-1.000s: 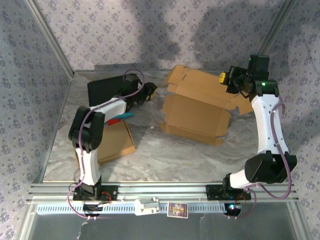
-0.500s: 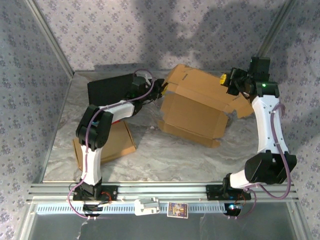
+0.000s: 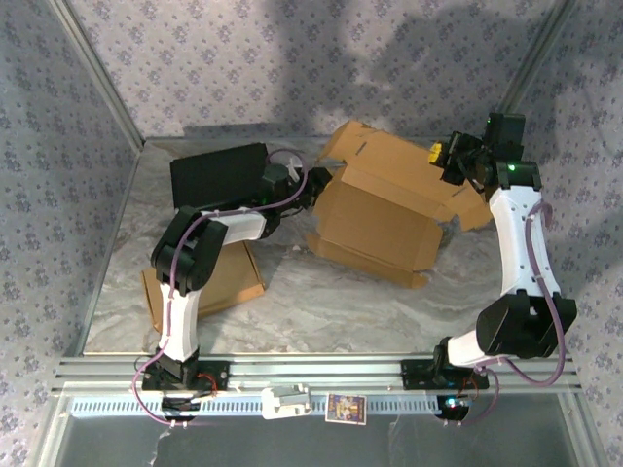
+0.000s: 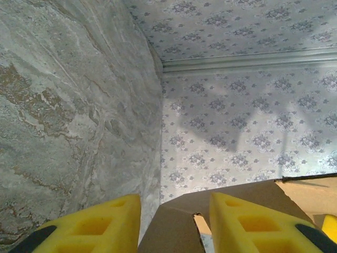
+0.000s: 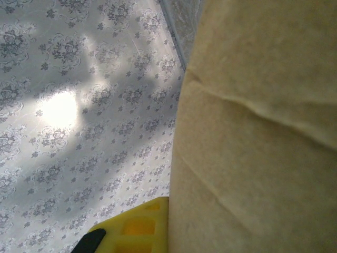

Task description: Fold the paper box

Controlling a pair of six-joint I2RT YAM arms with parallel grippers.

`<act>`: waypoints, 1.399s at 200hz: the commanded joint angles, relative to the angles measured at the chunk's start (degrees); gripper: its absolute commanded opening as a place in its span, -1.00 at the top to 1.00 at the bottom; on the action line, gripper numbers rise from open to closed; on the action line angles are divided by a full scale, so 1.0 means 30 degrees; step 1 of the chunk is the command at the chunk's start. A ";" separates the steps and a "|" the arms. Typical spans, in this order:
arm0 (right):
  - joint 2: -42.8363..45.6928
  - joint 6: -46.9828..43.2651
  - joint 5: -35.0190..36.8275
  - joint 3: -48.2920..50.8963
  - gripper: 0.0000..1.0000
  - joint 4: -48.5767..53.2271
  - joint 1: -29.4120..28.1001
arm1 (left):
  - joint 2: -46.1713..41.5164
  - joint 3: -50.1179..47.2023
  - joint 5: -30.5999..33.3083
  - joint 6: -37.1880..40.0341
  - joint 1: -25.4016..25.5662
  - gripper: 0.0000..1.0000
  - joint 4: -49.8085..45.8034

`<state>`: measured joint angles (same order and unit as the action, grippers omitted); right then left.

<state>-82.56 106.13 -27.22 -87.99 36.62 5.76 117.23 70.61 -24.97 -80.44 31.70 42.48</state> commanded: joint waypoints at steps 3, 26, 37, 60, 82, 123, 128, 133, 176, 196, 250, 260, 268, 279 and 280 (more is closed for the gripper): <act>-0.0265 0.0318 -0.0364 -0.0085 1.00 -0.0329 -0.0044 | -0.0552 0.0354 -0.0775 0.1204 0.0364 0.18 0.0711; -0.0290 0.0064 -0.0452 0.0070 1.00 -0.0109 -0.0445 | -0.0529 0.0989 -0.0886 0.2365 0.0596 0.14 -0.0742; -0.0303 -0.0136 -0.0454 0.0247 1.00 0.0002 -0.0656 | -0.0493 0.1252 -0.0904 0.2779 0.0660 0.13 -0.1477; -0.0159 -0.0751 -0.0175 0.0793 1.00 -0.0073 -0.1142 | -0.1173 0.1400 -0.0370 0.4538 0.0756 0.09 -0.4167; -0.0304 -0.2606 0.0319 0.0993 1.00 -0.0189 -0.1276 | -0.2218 0.0875 0.0237 0.6040 0.0714 0.06 -0.6845; -0.0942 -0.6284 0.0639 0.1992 1.00 -0.2066 -0.1284 | -0.5118 -0.0659 0.1399 0.9139 0.0796 -0.04 -1.3527; -0.1084 -0.6553 0.0476 0.2110 1.00 -0.2355 -0.1276 | -0.5552 -0.1026 0.1528 0.9322 0.0813 -0.05 -1.4006; -0.1289 -0.6777 0.0258 0.2203 1.00 -0.2642 -0.1277 | -0.5950 -0.1410 0.1499 0.9483 0.0828 -0.06 -1.4310; -0.2398 -0.9773 -0.0152 0.2059 1.00 -0.2713 -0.1491 | -0.9677 -0.3063 0.1582 1.1259 0.0863 -0.05 -1.7324; -0.2733 -1.0749 -0.0801 0.2957 1.00 -0.4233 -0.1780 | -1.0876 -0.2869 0.2052 1.2119 0.0548 -0.04 -1.8786; -0.3628 -1.3919 -0.2088 0.4342 1.00 -0.6370 -0.2647 | -0.9271 -0.1638 0.1821 1.3918 -0.1482 0.15 -1.9270; -0.3752 -1.3945 -0.2510 0.5030 1.00 -0.7325 -0.2594 | -0.8696 -0.1274 0.1895 1.4431 -0.1515 0.17 -1.9103; -0.3767 -1.3976 -0.2696 0.5483 1.00 -0.8138 -0.2611 | -0.8255 -0.1087 0.1906 1.4805 -0.1515 0.18 -1.8786; -0.3826 -1.4098 -0.2909 0.5947 1.00 -0.8939 -0.2573 | -0.7733 -0.0987 0.1819 1.5229 -0.1515 0.19 -1.8213; -0.3841 -1.4116 -0.2923 0.5978 1.00 -0.9020 -0.2583 | -0.7672 -0.0982 0.1819 1.5265 -0.1515 0.19 -1.8164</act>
<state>-92.92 67.88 -32.84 -73.17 16.25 -2.24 91.00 65.01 -19.46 -40.07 26.96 -13.45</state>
